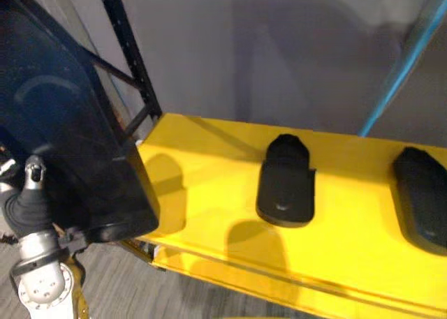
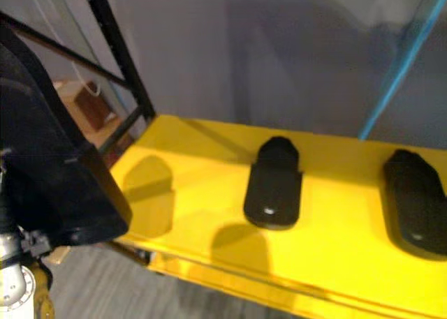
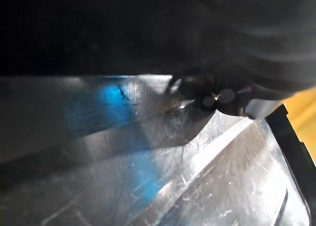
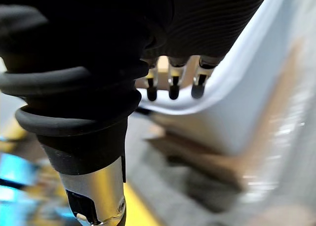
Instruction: Walk over and take plastic housings, then place them on the shelf
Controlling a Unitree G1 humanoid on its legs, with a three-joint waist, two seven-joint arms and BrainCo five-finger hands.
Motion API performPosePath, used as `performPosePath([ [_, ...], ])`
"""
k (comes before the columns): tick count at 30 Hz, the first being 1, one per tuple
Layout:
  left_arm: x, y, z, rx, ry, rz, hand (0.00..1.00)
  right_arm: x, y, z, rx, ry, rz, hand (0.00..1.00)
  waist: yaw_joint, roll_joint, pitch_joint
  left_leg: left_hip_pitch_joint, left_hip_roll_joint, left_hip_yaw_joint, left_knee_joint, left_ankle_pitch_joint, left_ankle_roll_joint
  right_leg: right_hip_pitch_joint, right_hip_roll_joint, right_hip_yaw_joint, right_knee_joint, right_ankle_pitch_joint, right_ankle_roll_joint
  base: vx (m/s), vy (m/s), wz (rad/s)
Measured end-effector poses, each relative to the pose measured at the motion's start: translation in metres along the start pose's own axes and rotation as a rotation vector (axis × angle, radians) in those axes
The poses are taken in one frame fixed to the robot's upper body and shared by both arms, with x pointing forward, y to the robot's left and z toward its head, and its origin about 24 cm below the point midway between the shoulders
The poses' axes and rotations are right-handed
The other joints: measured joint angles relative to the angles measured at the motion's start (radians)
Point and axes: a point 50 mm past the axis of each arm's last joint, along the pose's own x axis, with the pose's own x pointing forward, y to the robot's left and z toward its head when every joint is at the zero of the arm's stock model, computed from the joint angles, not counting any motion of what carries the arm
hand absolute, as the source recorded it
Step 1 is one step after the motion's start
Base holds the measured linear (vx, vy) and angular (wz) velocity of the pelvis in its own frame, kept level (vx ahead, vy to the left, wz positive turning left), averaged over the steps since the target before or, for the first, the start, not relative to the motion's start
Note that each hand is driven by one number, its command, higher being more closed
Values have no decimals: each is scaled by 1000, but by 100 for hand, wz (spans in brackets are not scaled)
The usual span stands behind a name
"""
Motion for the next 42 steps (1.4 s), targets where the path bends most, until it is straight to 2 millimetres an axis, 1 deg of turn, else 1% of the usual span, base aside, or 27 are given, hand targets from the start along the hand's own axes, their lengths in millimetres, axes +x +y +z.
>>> performPosePath([
  [1,3,-3,-1,-1,-3,-20,100,1,0,-7,-20,43,13,0,5,-7,-1,-1,-5,-2,4,1,0,11,-1,-6,-16,5,8,59,14,14],
  [2,5,-4,-2,0,-2,-29,100,2,0,-9,-23,67,19,0,8,-8,1,-2,-9,-4,8,1,0,18,0,-8,-25,8,11,48,26,15],
  [3,8,-6,-4,-2,5,-35,100,3,2,-11,-27,98,30,0,9,-17,2,-4,-16,-10,17,1,0,32,-3,-19,-41,14,13,40,20,16],
  [5,12,-7,-6,-1,11,-40,100,6,4,-10,-21,118,44,0,9,-17,3,-4,-22,-25,17,1,0,42,-6,-26,-51,16,15,40,16,16],
  [7,15,-8,-5,0,5,-44,100,8,5,-5,-17,125,59,0,18,-17,8,-5,-25,-26,17,1,0,45,-8,-30,-53,16,15,32,8,6],
  [8,15,-9,-5,-5,5,-47,100,10,5,-1,-15,123,62,0,24,-18,10,-8,-27,-29,17,0,0,45,-9,-34,-57,16,15,24,1,7],
  [11,15,-15,-7,-19,19,-67,100,14,4,8,-11,114,71,0,26,-23,14,-17,-29,-46,20,0,0,48,-10,-51,-61,16,15,27,0,17],
  [13,15,-15,-8,-18,30,-72,100,15,6,12,-10,106,83,0,31,-24,23,-15,-30,-54,23,0,0,56,-10,-52,-61,16,15,15,-1,10],
  [14,16,-16,-9,-16,37,-75,100,15,8,14,-10,103,93,0,30,-28,28,-15,-31,-54,23,0,0,56,-11,-52,-61,16,15,9,5,6],
  [20,20,-16,-6,9,26,-120,100,12,19,15,-43,96,143,0,39,-41,39,-18,-34,-53,33,0,0,56,-15,-48,-62,16,15,-1,0,-1],
  [22,20,-18,-7,5,25,-124,100,11,20,15,-55,91,152,0,43,-41,39,-18,-34,-53,33,0,0,56,-15,-47,-62,17,15,-1,0,-2],
  [25,23,-25,-8,-16,23,-147,100,11,23,17,-80,73,178,0,47,-41,39,-18,-34,-53,33,0,0,56,-15,-47,-62,17,16,0,0,0],
  [29,22,-29,-10,-24,47,-165,100,12,21,16,-127,54,190,0,45,-41,39,-18,-34,-51,33,0,0,55,-15,-45,-62,17,16,0,0,0],
  [32,21,-36,-16,-34,92,-184,100,13,19,14,-126,46,189,0,46,-42,39,-20,-34,-44,33,0,0,45,-15,-34,-62,19,18,-12,3,-8],
  [34,20,-36,-20,-30,115,-178,100,13,20,17,-104,33,189,0,48,-41,39,-20,-33,-23,33,0,0,37,-15,-16,-62,24,18,-15,9,-23],
  [37,22,-36,-26,-28,136,-172,100,12,21,16,-115,30,190,0,43,-44,39,-19,-33,-16,33,0,0,31,-14,-5,-62,28,18,-16,9,-16],
  [39,22,-34,-32,-12,158,-171,100,12,21,14,-129,30,190,0,46,-46,38,-19,-32,4,33,0,0,22,-15,16,-62,33,17,-14,12,-25],
  [42,25,-23,-43,37,190,-162,100,11,22,10,-140,35,192,0,44,-49,36,-14,-30,38,33,0,0,8,-12,48,-62,40,14,-17,12,-30],
])
